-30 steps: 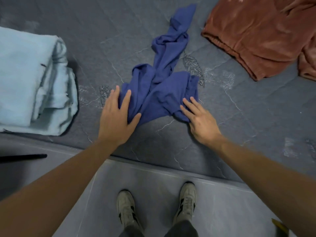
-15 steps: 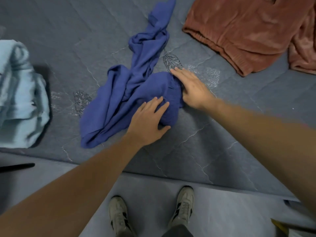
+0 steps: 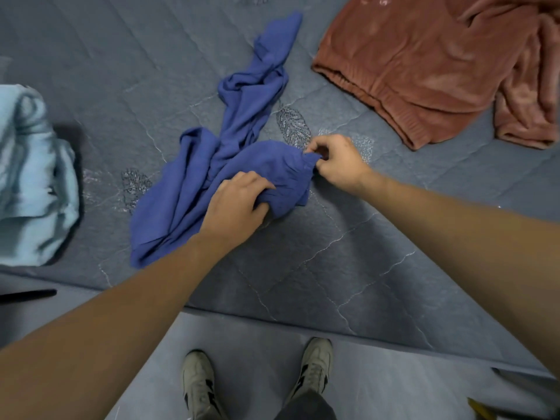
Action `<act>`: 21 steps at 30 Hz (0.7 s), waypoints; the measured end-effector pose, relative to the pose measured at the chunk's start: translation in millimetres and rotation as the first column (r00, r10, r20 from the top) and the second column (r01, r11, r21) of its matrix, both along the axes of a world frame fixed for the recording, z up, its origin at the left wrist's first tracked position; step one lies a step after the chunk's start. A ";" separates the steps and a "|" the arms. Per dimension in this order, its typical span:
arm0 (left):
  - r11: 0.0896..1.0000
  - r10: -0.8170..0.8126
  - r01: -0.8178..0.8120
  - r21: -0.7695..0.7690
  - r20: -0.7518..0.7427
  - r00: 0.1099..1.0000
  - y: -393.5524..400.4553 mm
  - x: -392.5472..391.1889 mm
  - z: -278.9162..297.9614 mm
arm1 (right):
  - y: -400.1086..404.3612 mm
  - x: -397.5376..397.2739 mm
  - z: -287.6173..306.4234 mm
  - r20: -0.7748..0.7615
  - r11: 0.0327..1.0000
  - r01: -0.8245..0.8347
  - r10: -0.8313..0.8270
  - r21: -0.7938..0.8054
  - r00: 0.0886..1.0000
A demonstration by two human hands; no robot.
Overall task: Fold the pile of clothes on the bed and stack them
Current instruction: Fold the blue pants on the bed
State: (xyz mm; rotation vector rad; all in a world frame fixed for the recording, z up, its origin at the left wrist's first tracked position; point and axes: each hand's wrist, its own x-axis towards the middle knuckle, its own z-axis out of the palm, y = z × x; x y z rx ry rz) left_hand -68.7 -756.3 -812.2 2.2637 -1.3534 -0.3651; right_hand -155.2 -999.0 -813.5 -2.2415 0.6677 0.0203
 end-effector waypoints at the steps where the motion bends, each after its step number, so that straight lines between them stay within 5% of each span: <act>1: 1.000 -0.007 0.007 -0.020 -0.004 1.000 -2.3 2.3 8.2 | -0.1 -2.2 4.6 0.005 0.999 0.015 -0.015 0.031 1.000; 11: 0.968 0.036 -0.065 -0.243 -0.122 0.992 -20.8 13.9 128.4 | 0.5 -26.5 105.8 0.067 0.985 0.140 -0.147 0.102 0.987; 21: 0.893 0.110 -0.198 -0.403 -0.232 0.967 3.3 27.3 328.4 | 20.1 -52.9 321.7 0.194 0.991 0.137 -0.134 -0.001 0.972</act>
